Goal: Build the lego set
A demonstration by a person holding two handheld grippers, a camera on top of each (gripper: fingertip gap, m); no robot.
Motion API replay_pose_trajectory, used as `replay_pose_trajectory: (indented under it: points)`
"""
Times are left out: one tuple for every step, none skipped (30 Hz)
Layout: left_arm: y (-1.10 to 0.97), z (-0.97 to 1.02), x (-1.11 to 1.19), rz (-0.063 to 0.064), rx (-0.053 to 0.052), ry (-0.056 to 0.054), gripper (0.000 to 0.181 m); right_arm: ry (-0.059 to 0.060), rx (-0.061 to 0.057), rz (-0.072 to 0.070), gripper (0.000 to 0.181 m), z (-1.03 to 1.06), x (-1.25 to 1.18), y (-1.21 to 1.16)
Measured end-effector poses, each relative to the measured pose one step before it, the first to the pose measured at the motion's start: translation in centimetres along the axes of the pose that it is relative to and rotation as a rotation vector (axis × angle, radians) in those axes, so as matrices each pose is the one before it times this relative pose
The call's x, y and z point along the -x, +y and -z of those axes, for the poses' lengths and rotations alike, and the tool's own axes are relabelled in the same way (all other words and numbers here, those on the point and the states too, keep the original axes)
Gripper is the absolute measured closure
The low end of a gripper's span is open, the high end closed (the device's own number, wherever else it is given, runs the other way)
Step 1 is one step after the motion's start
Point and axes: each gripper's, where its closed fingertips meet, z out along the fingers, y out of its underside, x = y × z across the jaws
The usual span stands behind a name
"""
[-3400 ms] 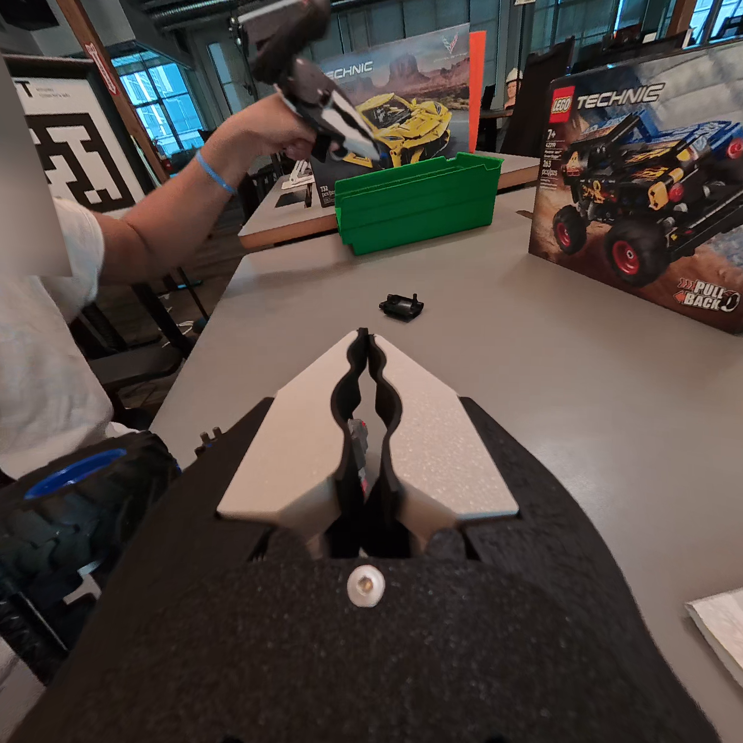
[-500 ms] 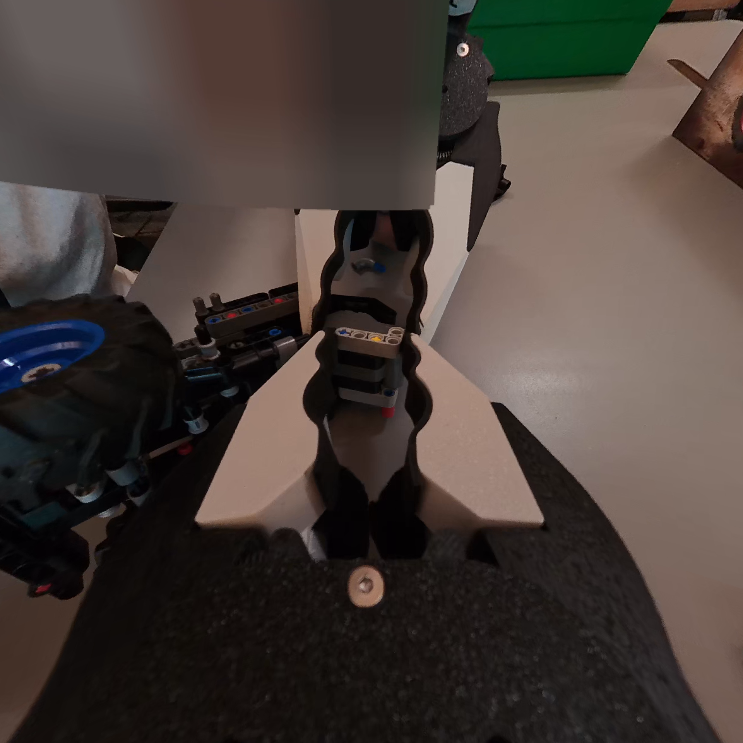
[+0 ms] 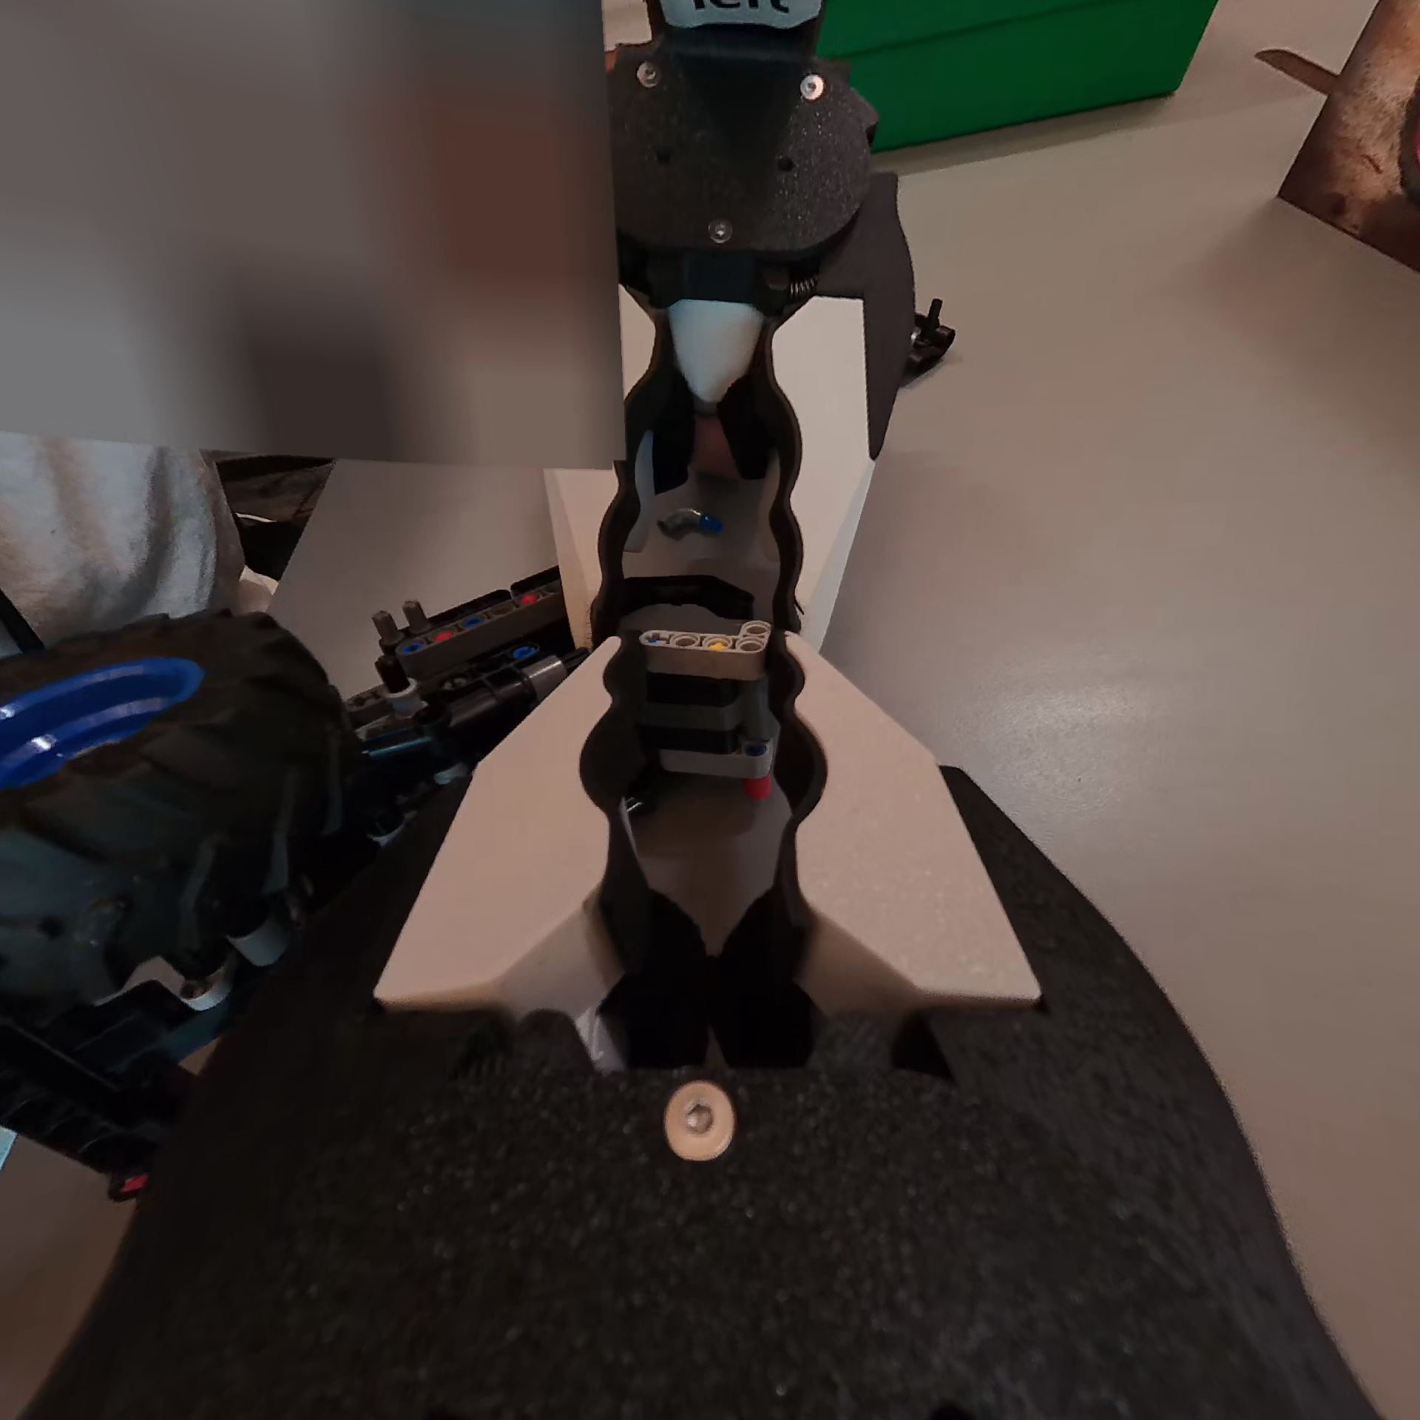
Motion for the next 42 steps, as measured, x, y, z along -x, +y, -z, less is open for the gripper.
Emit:
replay_pose_trajectory:
  points:
    - [-0.001, 0.0, 0.022, 0.0021, -0.0006, -0.0003, 0.134, 0.003, -0.0012, -0.0004, 0.149, 0.004, -0.035, -0.011]
    - [-0.011, -0.004, 0.027, 0.0022, 0.0, -0.0001, 0.133, 0.0004, 0.0005, -0.0049, 0.15, -0.004, -0.026, 0.006]
    - [-0.002, 0.004, 0.035, 0.0006, -0.0003, -0.0023, 0.133, 0.0015, -0.0004, -0.0077, 0.149, -0.009, -0.059, -0.001]
    - [-0.005, 0.006, 0.058, -0.0005, -0.0008, -0.0037, 0.133, 0.0018, -0.0004, -0.0036, 0.15, -0.01, -0.054, -0.008]
    - [-0.028, 0.0, 0.092, -0.0001, -0.0018, -0.007, 0.133, 0.0074, -0.0007, -0.0048, 0.149, -0.021, -0.104, -0.023]
    - [-0.032, 0.016, 0.11, 0.0002, -0.0027, -0.007, 0.132, 0.0118, -0.0009, -0.0021, 0.149, -0.03, -0.136, -0.021]
    - [-0.01, 0.022, 0.024, -0.0002, -0.001, -0.0012, 0.132, 0.0006, -0.0004, -0.0039, 0.149, -0.011, -0.013, -0.004]
    - [0.0, 0.005, 0.009, 0.0002, -0.0001, -0.0002, 0.132, -0.0005, -0.0001, -0.0049, 0.149, 0.003, -0.009, 0.003]
    - [-0.009, 0.018, 0.02, -0.0001, -0.0006, -0.0007, 0.132, 0.0025, -0.0016, -0.0078, 0.149, -0.011, -0.018, -0.018]
    - [0.008, 0.026, 0.05, -0.0003, -0.0002, -0.0014, 0.132, -0.0013, -0.0023, -0.0283, 0.15, -0.048, -0.059, -0.023]
    - [0.021, 0.029, 0.057, 0.0021, 0.0004, -0.0013, 0.132, -0.003, 0.0011, -0.017, 0.15, -0.031, -0.071, 0.013]
    - [0.006, 0.003, 0.047, 0.0014, -0.0001, -0.0017, 0.132, 0.0008, 0.0004, -0.002, 0.15, 0.003, -0.035, 0.008]
    - [-0.012, -0.006, 0.007, -0.0028, -0.0009, -0.0033, 0.132, 0.001, -0.0004, -0.0011, 0.15, 0.005, -0.011, -0.003]
    - [-0.017, 0.01, 0.024, -0.0032, -0.0011, -0.0042, 0.132, -0.0008, -0.0008, -0.0076, 0.15, -0.01, -0.012, 0.002]
    - [-0.003, 0.021, 0.028, -0.0012, -0.001, -0.0036, 0.132, 0.0011, -0.0007, -0.0068, 0.15, -0.009, -0.036, -0.017]
    - [-0.002, 0.012, 0.039, 0.0008, -0.0007, -0.0023, 0.132, 0.0006, -0.0017, -0.0111, 0.15, -0.021, -0.053, -0.014]
    - [-0.003, 0.012, 0.037, 0.0024, -0.0002, -0.001, 0.132, -0.0005, 0.0005, -0.0073, 0.15, -0.006, -0.049, 0.008]
    - [-0.01, 0.008, 0.056, 0.0024, -0.0008, -0.0024, 0.132, 0.0019, -0.0006, -0.0116, 0.15, -0.005, -0.074, 0.002]
    - [-0.019, 0.022, 0.062, 0.0008, -0.0017, -0.0039, 0.132, 0.0021, -0.0016, -0.0106, 0.15, -0.017, -0.07, -0.013]
    - [-0.019, 0.009, 0.039, -0.0003, -0.0015, -0.0034, 0.132, 0.0034, 0.0, 0.0004, 0.15, -0.004, -0.037, 0.002]
    - [-0.029, 0.001, 0.098, -0.0036, -0.0016, -0.0089, 0.132, 0.0106, -0.0008, -0.0023, 0.15, -0.009, -0.14, -0.015]
    - [-0.017, 0.014, 0.081, -0.007, -0.0022, -0.0102, 0.133, 0.006, 0.001, 0.0016, 0.15, -0.02, -0.044, 0.016]
    - [-0.014, 0.026, 0.003, -0.003, -0.0014, -0.0019, 0.133, 0.0, -0.0009, -0.0064, 0.15, -0.016, -0.004, -0.008]
    - [0.014, 0.005, -0.018, 0.0022, 0.0007, 0.0034, 0.133, 0.0013, 0.0003, 0.001, 0.15, -0.021, 0.013, 0.004]
    - [0.014, -0.003, -0.002, 0.0006, 0.001, 0.0019, 0.133, 0.002, -0.0003, -0.004, 0.15, 0.002, -0.008, 0.007]
    - [0.003, 0.02, 0.011, -0.0006, -0.0002, -0.0023, 0.133, -0.0005, -0.0026, -0.0208, 0.15, -0.025, -0.035, 0.007]
    - [0.026, 0.019, 0.058, 0.0036, 0.0004, -0.001, 0.133, 0.0007, 0.0002, -0.0132, 0.15, -0.033, -0.068, 0.007]
    - [0.022, 0.034, 0.059, 0.0048, 0.0005, -0.0006, 0.133, 0.0006, -0.0007, -0.0155, 0.15, -0.032, -0.078, -0.013]
    - [0.005, 0.019, 0.04, 0.0017, 0.0, -0.0012, 0.133, 0.0011, -0.0001, -0.0018, 0.15, -0.01, -0.035, -0.006]
    - [0.004, 0.01, 0.032, 0.0011, 0.0001, -0.0016, 0.133, 0.0013, -0.0014, -0.0127, 0.15, -0.011, -0.062, 0.003]
    - [0.01, 0.003, 0.031, 0.0018, 0.0002, -0.0008, 0.133, -0.0018, -0.0005, -0.0115, 0.15, -0.012, -0.022, 0.013]
    - [-0.002, -0.001, 0.005, 0.0002, -0.0002, -0.0005, 0.133, 0.0012, -0.0002, 0.0016, 0.15, -0.001, -0.011, -0.008]
    - [-0.017, 0.016, 0.017, -0.0025, -0.0012, -0.0034, 0.133, 0.0027, -0.0018, -0.001, 0.15, 0.009, -0.019, -0.022]
    - [-0.015, 0.018, 0.015, -0.0038, -0.0016, -0.0045, 0.133, -0.0006, -0.0011, -0.0007, 0.15, -0.004, 0.0, -0.019]
    - [-0.006, 0.021, 0.019, -0.0009, -0.0009, -0.002, 0.133, 0.001, -0.0011, -0.003, 0.15, -0.009, -0.031, -0.018]
    - [-0.006, 0.004, 0.031, 0.0015, -0.0003, -0.0008, 0.133, 0.0016, -0.0021, -0.0047, 0.15, 0.0, -0.039, -0.029]
    - [-0.004, 0.001, 0.015, 0.0013, -0.0001, -0.0001, 0.133, -0.0009, 0.0001, -0.0019, 0.15, 0.003, -0.003, 0.003]
    - [-0.004, 0.005, 0.02, 0.0021, -0.0002, -0.0003, 0.133, -0.0007, -0.0007, -0.0091, 0.15, -0.006, -0.048, -0.011]
    - [-0.003, 0.006, 0.027, 0.001, -0.0004, -0.0012, 0.133, 0.0003, -0.0018, -0.0054, 0.15, -0.002, -0.018, -0.017]
    - [0.0, 0.005, 0.009, -0.0013, -0.0006, -0.0013, 0.133, 0.0015, -0.0007, 0.0026, 0.15, 0.005, 0.009, -0.009]
    - [-0.018, 0.001, 0.021, -0.0007, -0.001, -0.0022, 0.133, 0.0021, -0.0013, -0.003, 0.15, -0.002, -0.03, -0.012]
    - [-0.003, 0.007, 0.023, 0.0002, -0.0007, -0.0015, 0.133, 0.0019, -0.0017, -0.0017, 0.15, 0.004, -0.026, -0.021]
